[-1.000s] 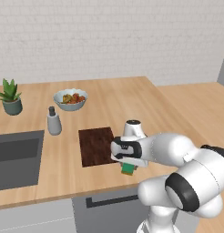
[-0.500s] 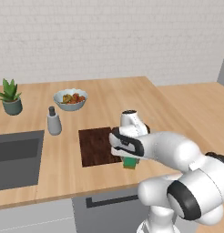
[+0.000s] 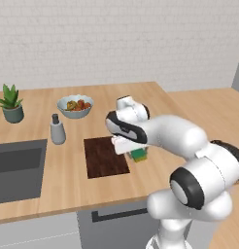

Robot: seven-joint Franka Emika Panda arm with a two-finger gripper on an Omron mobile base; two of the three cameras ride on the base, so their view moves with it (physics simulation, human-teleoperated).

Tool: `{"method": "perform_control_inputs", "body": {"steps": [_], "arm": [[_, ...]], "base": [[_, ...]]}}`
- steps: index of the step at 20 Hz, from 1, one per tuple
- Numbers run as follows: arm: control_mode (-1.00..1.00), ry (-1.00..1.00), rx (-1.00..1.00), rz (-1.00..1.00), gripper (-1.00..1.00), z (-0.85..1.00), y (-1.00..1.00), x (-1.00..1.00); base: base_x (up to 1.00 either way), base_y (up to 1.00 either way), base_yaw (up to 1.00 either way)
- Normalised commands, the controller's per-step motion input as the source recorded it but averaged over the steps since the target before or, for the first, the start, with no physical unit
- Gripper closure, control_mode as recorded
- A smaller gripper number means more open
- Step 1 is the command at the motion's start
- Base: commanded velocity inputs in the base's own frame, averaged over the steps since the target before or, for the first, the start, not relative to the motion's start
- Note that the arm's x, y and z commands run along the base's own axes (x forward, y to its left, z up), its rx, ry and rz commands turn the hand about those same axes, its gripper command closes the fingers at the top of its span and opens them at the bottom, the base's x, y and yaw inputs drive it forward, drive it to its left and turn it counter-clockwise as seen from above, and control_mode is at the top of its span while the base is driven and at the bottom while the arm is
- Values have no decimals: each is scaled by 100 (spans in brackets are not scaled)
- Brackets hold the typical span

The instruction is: Pick up the sponge from the counter and clean the cutting board by briefly scrubbing or pressing down on the cutting board. Once finished, release the sponge.

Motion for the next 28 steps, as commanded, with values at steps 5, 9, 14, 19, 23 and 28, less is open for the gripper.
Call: {"method": "perform_control_inputs", "body": {"steps": [5, 9, 14, 19, 23, 28], "arm": [[-100, 19, 2, 53, 100, -1, 22, 58], [-100, -1, 17, 20, 100, -13, 2, 74], [-100, -13, 26, -2, 100, -13, 0, 85], [-100, -7, 11, -23, 100, -11, 28, 90], [-100, 0, 0, -26, 100, -7, 42, 69], [-100, 5, -7, -21, 100, -31, 22, 69]], "base": [[0, 0, 0], [0, 0, 0], [0, 0, 0], [0, 0, 0], [0, 0, 0], [0, 0, 0]]}}
